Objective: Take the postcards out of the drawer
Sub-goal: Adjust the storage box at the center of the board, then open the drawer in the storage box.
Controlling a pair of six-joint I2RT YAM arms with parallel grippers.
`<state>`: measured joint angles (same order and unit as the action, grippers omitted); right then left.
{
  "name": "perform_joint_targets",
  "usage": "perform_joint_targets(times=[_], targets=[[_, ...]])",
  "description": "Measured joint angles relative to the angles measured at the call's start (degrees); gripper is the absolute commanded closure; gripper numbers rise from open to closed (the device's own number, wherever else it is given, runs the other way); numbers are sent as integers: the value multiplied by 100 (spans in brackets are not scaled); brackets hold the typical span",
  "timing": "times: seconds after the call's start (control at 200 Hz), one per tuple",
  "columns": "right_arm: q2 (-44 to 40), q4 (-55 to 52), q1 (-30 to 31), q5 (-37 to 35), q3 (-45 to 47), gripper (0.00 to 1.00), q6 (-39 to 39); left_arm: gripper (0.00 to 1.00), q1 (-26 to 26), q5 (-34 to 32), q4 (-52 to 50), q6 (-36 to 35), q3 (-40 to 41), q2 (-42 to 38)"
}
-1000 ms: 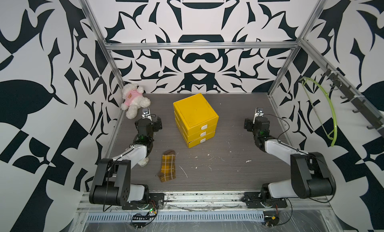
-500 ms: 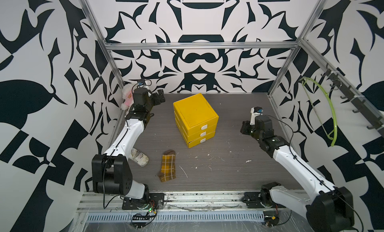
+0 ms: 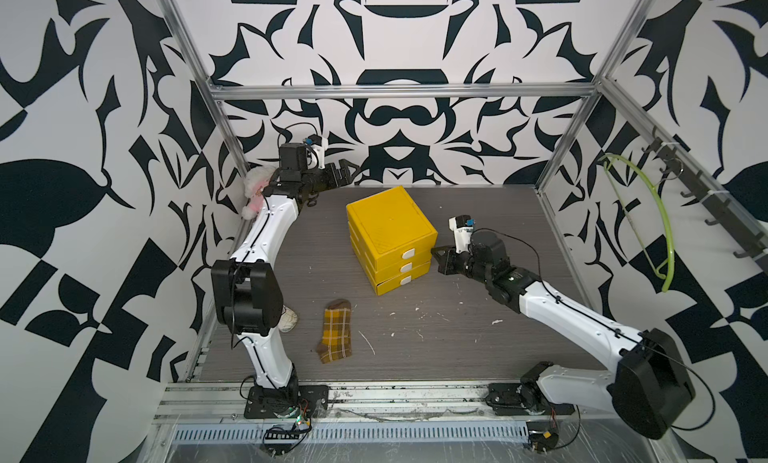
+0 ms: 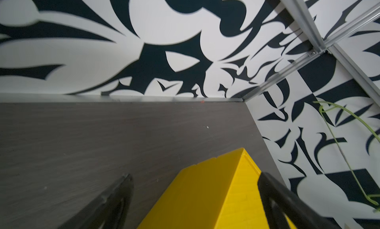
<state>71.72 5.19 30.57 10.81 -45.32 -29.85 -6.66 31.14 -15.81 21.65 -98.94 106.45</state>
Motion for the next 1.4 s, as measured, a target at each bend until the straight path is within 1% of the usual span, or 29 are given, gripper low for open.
perform_joint_targets(times=[0.17, 0.37, 0.49, 0.655, 0.765, 0.96, 1.12, 1.24, 1.25, 1.275, 1.34, 1.4], targets=[[157, 212, 0, 118, -160, 100, 4, 1, -74, 592, -527, -87, -22, 251], [332, 354, 2, 205, -293, 100, 48, 1, -221, 970, -763, -258, 28, 249], [481, 372, 2, 210, -372, 100, 140, 2, -295, 1139, -793, -321, 317, 186], [772, 369, 2, 254, -610, 100, 310, 7, -295, 1156, -863, -439, 555, 103], [979, 367, 0, 247, -791, 100, 428, 9, -269, 1152, -973, -520, 616, 11], [1266, 254, -11, 192, -1078, 100, 660, 13, -236, 1005, -1023, -627, 737, -197], [1263, 188, -68, 140, -1108, 100, 715, 14, -258, 833, -1198, -811, 745, -260], [1110, 85, -92, 87, -1095, 100, 651, 14, -341, 533, -1364, -1038, 745, -262], [1088, 81, -94, 83, -1088, 100, 636, 17, -348, 514, -1370, -1054, 745, -260], [1016, 72, -98, 63, -1062, 100, 592, 19, -369, 444, -1390, -1093, 745, -260], [800, 90, -107, 46, -942, 91, 442, 21, -404, 306, -1425, -1180, 745, -260], [581, 175, -127, 50, -750, 75, 229, 22, -428, 271, -1449, -1228, 741, -260]])
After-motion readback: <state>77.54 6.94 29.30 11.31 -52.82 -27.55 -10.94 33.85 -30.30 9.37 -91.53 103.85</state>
